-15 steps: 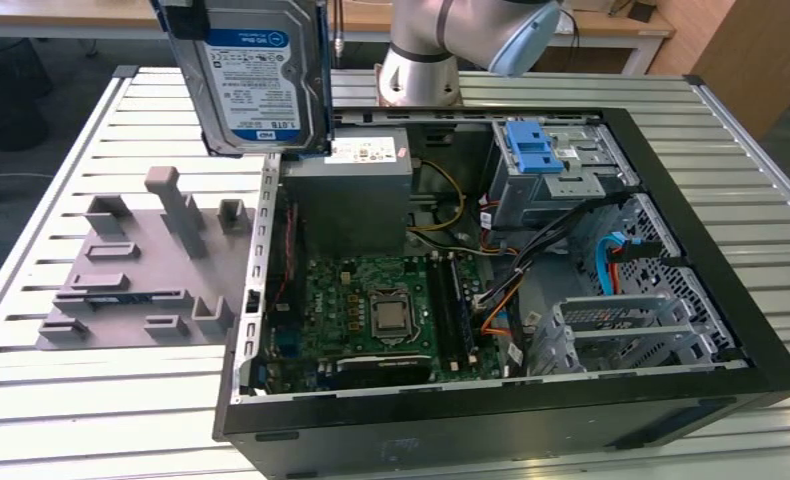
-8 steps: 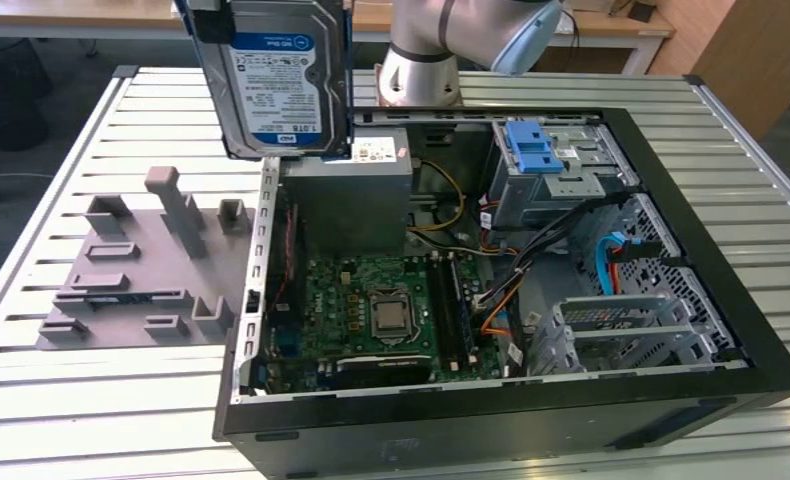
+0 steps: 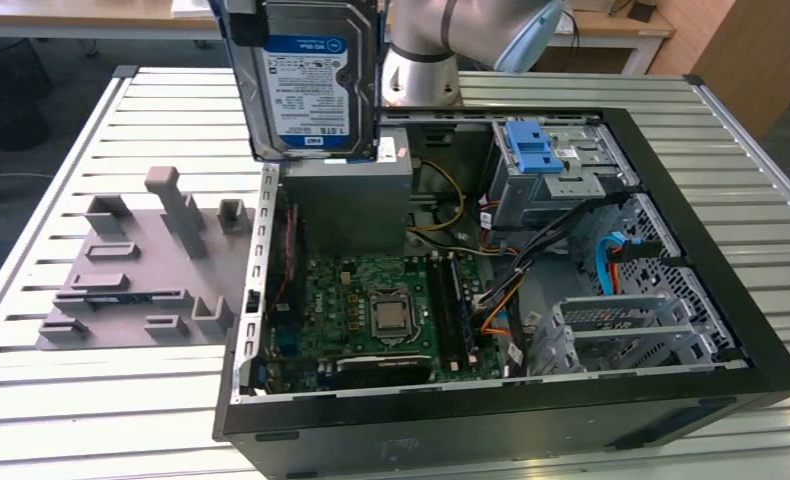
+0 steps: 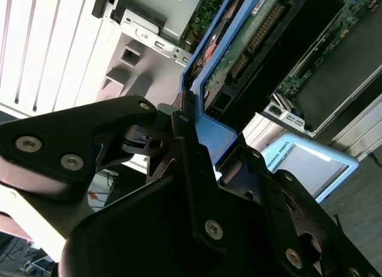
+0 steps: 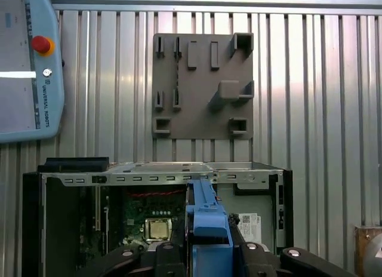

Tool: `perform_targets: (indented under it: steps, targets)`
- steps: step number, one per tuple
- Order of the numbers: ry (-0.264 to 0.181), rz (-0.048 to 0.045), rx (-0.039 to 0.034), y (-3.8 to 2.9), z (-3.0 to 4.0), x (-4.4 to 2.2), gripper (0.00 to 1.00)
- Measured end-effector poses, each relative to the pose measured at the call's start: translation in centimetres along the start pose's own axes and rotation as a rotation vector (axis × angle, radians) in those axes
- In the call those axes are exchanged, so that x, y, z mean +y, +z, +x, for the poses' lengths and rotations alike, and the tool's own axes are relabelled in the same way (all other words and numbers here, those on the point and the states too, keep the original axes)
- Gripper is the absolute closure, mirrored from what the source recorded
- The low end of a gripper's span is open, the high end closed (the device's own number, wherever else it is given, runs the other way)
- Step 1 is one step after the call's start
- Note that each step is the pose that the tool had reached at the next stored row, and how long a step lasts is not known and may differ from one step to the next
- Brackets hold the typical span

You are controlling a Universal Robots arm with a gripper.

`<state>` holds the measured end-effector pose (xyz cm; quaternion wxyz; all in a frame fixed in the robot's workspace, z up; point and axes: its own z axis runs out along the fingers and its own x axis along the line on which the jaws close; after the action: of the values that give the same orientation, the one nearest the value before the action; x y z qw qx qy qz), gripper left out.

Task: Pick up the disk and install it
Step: 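Pick up the disk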

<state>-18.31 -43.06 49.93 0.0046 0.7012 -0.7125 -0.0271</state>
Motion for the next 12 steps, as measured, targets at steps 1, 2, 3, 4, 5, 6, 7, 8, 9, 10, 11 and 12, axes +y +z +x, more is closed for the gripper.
perform_targets:
  steps: [1, 2, 3, 4, 5, 6, 7, 8, 9, 10, 11, 12]
  targets:
    - [0.0, 0.0001, 0.0, -0.01, 0.03, -0.28, 0.63]
    - [0.0, 0.0, 0.0, -0.03, 0.07, -0.56, 0.63]
    - [0.0, 0.0, 0.0, -0.04, 0.11, -0.85, 0.63]
    - [0.0, 0.0, 0.0, -0.06, 0.15, -1.15, 0.63]
    - [0.0, 0.0, 0.0, -0.07, 0.21, -1.48, 0.63]
    - [0.0, 0.0, 0.0, -0.09, 0.27, -1.83, 0.63]
    - [0.0, 0.0, 0.0, -0.11, 0.34, -2.21, 0.63]
    - [0.0, 0.0, 0.0001, -0.13, 0.42, -2.54, 0.63]
    - [0.0, 0.0, 0.0, -0.15, 0.51, -2.84, 0.63]
    - [0.0, 0.0, 0.0, -0.16, 0.6, -3.12, 0.63]
    - [0.0, 0.0, 0.0, -0.17, 0.69, -3.35, 0.63]
    - [0.0, -0.0001, 0.0, -0.19, 0.79, -3.56, 0.63]
